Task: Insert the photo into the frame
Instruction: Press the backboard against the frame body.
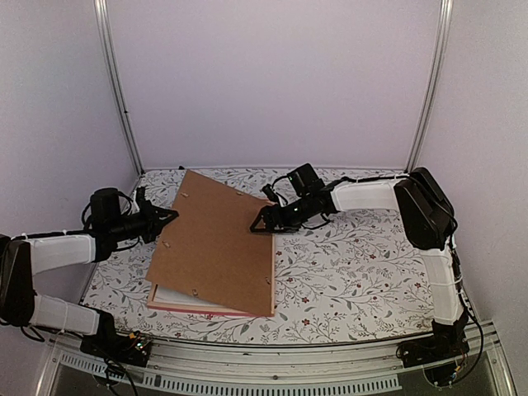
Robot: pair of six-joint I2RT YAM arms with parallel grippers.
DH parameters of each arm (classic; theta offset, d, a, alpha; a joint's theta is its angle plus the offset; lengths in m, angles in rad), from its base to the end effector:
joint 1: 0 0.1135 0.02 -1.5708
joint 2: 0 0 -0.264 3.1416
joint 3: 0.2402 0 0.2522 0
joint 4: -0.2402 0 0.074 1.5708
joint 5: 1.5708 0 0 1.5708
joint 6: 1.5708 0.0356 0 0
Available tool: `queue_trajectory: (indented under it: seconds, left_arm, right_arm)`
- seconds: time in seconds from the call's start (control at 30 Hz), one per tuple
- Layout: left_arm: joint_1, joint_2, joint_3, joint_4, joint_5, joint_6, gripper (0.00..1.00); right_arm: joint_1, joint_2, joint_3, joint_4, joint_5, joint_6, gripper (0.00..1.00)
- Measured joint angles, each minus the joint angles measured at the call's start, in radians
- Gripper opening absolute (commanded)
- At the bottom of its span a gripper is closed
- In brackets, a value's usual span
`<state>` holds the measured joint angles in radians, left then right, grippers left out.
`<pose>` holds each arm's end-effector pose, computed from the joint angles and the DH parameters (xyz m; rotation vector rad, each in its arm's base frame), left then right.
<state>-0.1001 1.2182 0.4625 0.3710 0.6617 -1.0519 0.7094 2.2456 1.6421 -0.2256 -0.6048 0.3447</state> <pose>0.2395 -0.0460 0.1986 -0.5263 2.0748 -1.3663 0.3589 0.3348 0.1539 -0.7644 2.4447 1.1829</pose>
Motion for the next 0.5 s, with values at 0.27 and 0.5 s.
queue_trajectory:
  seconds: [0.27,0.5]
  left_arm:
    - [0.005,0.013,0.0,0.005,0.003,0.004,0.0]
    - [0.023,0.024,0.0,0.005,0.017,0.012,0.0]
  right_arm:
    - [0.0,0.0,0.0,0.002,0.008,0.003,0.94]
    - [0.0,-0.002,-0.002,0.001,0.016,0.003,0.94]
